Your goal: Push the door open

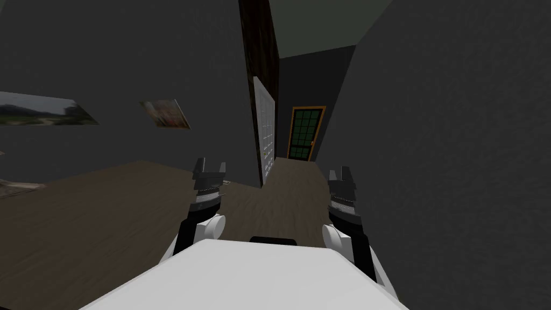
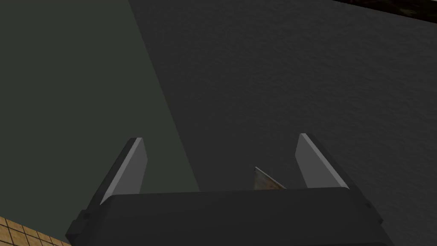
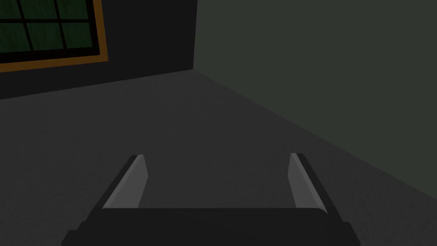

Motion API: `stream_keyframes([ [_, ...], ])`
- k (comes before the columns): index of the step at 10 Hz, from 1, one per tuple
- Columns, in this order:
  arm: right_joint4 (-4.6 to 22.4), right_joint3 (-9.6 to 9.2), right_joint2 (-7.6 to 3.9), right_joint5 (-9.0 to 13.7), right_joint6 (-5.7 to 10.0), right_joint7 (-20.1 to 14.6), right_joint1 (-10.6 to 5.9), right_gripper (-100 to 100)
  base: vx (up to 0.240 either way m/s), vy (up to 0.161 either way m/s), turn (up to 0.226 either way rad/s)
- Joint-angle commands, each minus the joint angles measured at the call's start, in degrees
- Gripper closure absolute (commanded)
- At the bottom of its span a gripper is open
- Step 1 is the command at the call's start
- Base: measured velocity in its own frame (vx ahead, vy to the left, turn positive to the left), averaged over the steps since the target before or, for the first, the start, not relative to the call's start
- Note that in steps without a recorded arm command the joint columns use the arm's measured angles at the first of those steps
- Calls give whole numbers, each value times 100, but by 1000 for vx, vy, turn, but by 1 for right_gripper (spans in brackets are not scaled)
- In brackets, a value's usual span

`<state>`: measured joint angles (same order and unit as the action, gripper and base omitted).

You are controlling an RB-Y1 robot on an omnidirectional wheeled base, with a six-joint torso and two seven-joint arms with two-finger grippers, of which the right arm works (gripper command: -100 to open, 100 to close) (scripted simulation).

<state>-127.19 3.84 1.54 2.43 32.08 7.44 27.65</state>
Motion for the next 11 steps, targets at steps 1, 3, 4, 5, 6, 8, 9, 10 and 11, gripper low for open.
stream_keyframes([
  [1,97,34,-62,165,-124,60,-23,-100,50,-1,102],
  [3,241,83,-139,407,-308,148,-57,-100,117,-22,139],
  [4,276,95,-157,467,-353,170,-65,-100,110,-16,60],
  [5,346,120,-193,586,-443,213,-82,-100,110,-15,79],
  [6,428,148,-230,724,-547,264,-101,-100,119,-5,120],
  [8,580,200,-289,982,-741,357,-137,-100,118,-23,145],
  [9,681,235,-329,1153,-871,420,-161,-100,113,-7,105],
  [10,732,253,-349,1239,-935,451,-173,-100,101,-19,111],
  [11,786,272,-368,1331,-1005,485,-186,-100,88,-18,87],
])
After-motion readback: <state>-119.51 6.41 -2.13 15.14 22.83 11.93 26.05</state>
